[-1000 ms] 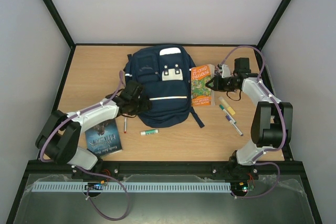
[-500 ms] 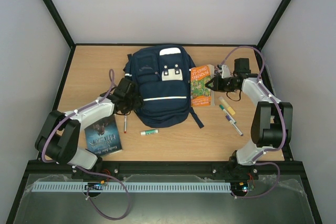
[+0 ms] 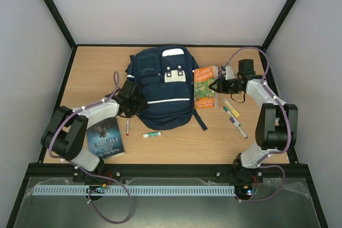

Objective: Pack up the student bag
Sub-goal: Place the book in the student bag.

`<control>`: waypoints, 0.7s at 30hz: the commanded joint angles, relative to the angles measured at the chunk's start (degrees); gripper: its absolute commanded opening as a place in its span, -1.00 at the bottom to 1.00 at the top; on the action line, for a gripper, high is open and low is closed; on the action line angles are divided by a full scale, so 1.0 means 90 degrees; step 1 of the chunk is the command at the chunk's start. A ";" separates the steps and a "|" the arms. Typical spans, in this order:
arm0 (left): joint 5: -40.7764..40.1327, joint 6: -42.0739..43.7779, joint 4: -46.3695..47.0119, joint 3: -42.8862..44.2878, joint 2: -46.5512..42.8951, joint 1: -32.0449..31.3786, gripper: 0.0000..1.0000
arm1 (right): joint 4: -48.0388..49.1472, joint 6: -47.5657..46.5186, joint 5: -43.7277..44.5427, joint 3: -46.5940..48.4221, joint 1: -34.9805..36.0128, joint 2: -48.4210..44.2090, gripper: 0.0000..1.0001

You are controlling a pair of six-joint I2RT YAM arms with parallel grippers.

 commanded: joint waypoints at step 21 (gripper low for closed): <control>0.0299 -0.0975 0.0656 -0.0898 -0.0561 -0.0029 0.64 | -0.0063 -0.0045 -0.0508 -0.0049 0.0047 0.0068 -0.98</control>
